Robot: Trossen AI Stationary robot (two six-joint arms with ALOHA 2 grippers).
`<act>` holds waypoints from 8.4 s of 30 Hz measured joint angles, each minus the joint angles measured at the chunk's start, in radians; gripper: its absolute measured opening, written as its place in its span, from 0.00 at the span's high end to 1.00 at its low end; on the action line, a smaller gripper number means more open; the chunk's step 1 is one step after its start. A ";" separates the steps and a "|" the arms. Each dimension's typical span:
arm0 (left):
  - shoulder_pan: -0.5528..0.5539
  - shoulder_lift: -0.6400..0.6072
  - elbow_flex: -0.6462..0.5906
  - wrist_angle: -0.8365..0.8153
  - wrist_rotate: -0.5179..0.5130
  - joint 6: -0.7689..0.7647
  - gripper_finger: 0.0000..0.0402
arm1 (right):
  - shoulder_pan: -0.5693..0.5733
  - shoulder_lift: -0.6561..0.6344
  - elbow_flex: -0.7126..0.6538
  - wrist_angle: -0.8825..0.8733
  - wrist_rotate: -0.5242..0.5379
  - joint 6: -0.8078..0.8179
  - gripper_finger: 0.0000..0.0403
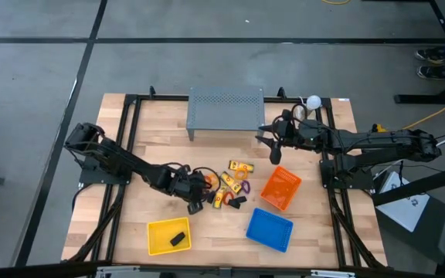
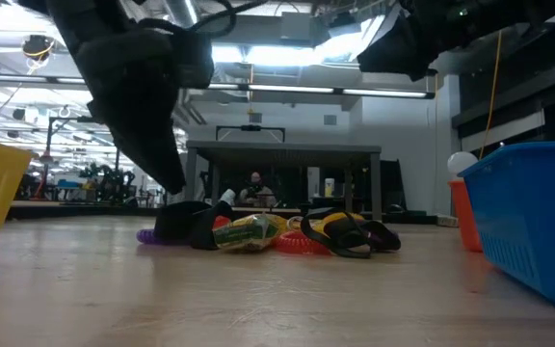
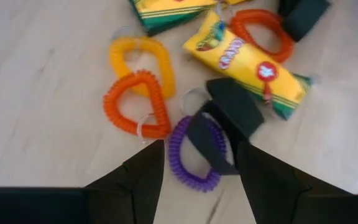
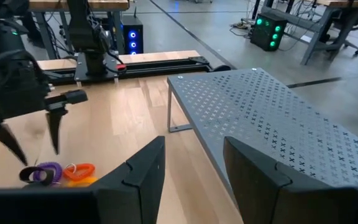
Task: Pick & Place Office Desk Supplies
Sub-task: Put the black rubber band into the yellow basket
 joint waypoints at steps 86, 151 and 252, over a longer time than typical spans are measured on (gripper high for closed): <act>-0.386 -0.103 0.000 0.005 -0.035 -0.127 0.51 | 0.000 0.000 0.000 -0.023 -0.027 0.048 0.59; 0.067 0.111 0.000 0.123 0.092 0.150 0.65 | 0.000 0.071 0.000 -0.038 -0.056 0.074 0.59; 0.073 0.191 0.026 0.610 0.170 0.725 0.56 | 0.000 0.070 0.000 -0.037 -0.083 0.101 0.59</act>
